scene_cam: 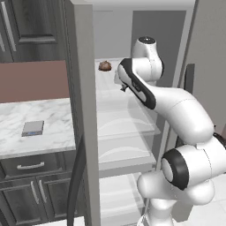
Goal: Take the fish from the fridge and place it on the digital scale on the counter by the fridge. Wait a few seconds for a reading, then move it to the plate on the dining counter.
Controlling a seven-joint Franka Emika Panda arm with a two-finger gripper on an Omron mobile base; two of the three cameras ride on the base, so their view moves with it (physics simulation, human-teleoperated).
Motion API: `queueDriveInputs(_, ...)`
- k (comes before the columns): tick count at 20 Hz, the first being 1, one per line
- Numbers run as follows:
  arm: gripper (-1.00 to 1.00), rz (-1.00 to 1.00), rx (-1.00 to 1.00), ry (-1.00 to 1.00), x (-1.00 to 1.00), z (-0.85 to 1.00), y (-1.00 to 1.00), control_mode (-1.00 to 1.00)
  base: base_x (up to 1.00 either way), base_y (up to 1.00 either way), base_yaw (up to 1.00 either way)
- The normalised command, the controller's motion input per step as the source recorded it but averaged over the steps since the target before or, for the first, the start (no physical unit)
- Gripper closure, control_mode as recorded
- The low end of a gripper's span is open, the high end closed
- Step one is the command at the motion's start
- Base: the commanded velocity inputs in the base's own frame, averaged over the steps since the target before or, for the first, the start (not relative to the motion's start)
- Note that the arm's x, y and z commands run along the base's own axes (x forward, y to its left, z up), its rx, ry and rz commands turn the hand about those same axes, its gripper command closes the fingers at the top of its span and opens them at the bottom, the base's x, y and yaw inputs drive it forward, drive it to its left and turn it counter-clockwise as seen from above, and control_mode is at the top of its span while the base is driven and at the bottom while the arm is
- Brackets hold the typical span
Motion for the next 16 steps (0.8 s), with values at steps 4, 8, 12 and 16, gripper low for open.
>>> queueDriveInputs(4,-1.0,0.0,0.0,0.0,0.46,-0.02,0.0,-1.0,0.0,0.0,0.0)
queueDriveInputs(8,-1.0,0.0,0.0,0.0,0.45,-0.03,0.0,-1.0,0.0,0.0,0.0)
queueDriveInputs(12,-1.0,0.0,-0.03,0.01,0.35,0.0,0.0,-1.0,0.0,0.0,0.0)
queueDriveInputs(16,-1.0,-0.02,-0.04,0.06,0.23,0.0,0.0,-1.0,0.0,0.0,0.0)
